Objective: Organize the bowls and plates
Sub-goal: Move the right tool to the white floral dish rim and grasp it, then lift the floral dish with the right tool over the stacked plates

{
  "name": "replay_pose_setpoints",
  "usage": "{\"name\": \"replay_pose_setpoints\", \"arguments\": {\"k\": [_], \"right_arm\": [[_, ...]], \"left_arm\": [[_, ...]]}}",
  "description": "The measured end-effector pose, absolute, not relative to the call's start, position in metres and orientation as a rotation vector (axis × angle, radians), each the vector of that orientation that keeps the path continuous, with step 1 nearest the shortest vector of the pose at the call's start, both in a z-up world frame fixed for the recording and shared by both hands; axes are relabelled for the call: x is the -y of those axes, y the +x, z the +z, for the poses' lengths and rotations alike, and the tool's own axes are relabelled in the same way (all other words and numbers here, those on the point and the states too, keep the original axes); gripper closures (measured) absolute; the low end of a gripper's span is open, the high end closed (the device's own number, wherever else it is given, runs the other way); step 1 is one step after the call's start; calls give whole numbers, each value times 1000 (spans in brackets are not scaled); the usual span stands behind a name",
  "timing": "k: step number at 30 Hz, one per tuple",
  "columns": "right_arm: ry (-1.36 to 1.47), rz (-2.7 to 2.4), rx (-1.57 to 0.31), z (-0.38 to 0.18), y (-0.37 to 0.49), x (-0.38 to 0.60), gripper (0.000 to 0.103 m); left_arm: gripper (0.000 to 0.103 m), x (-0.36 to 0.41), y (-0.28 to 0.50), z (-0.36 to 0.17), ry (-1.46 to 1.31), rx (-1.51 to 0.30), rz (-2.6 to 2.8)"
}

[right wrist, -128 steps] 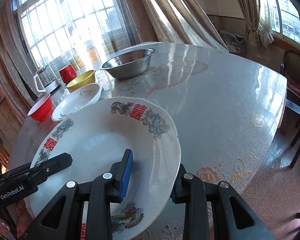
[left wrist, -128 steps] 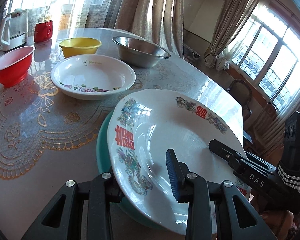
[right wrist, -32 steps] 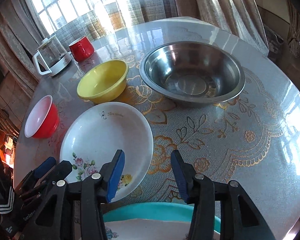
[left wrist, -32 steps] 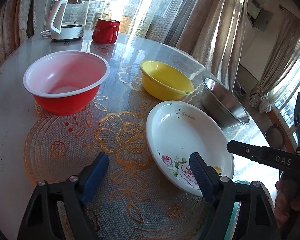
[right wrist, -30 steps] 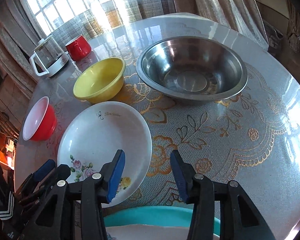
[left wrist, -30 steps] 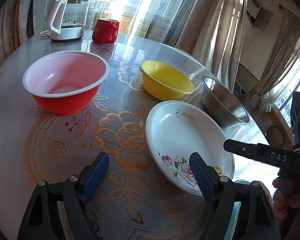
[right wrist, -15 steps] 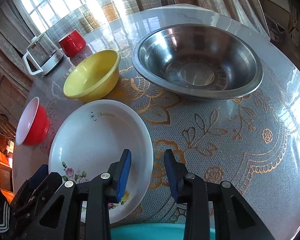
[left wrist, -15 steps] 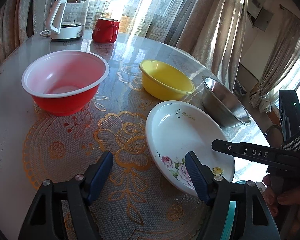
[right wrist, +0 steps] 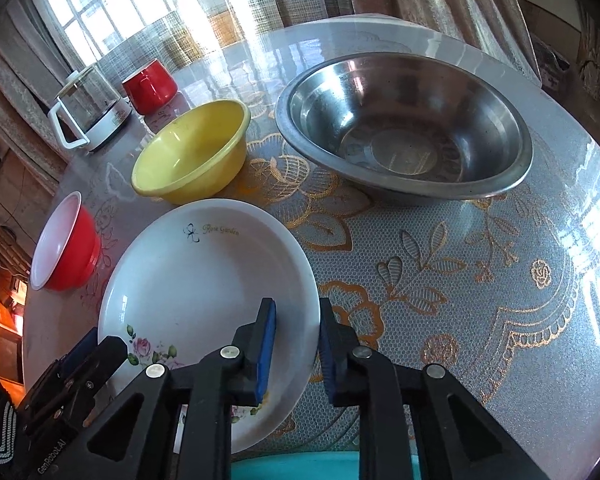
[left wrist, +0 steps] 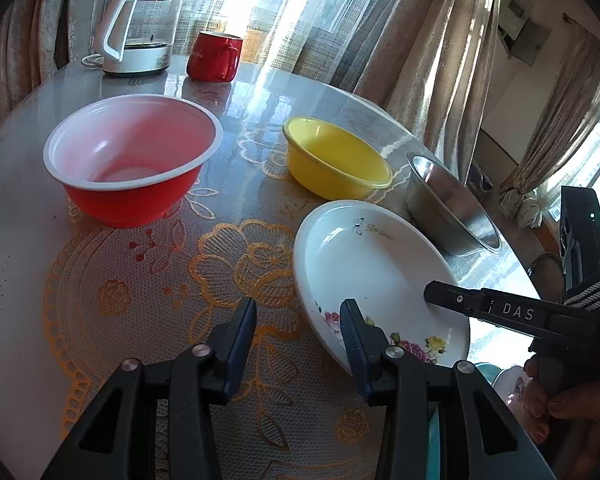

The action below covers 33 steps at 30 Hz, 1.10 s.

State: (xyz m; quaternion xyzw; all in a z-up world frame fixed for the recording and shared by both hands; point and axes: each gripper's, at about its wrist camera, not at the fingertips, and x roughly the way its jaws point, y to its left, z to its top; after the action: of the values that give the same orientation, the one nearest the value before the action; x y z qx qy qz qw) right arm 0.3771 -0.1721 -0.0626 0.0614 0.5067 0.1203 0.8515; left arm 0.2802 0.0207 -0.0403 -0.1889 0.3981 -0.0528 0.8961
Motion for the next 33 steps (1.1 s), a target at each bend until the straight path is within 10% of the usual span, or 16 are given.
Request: {"name": "replay_pose_setpoints", "arguments": {"k": [33], "right_arm": [[241,255,-882,-29,306,180,88]], "left_arm": [[68,-3,262,-20,-292,-725,-225]]}}
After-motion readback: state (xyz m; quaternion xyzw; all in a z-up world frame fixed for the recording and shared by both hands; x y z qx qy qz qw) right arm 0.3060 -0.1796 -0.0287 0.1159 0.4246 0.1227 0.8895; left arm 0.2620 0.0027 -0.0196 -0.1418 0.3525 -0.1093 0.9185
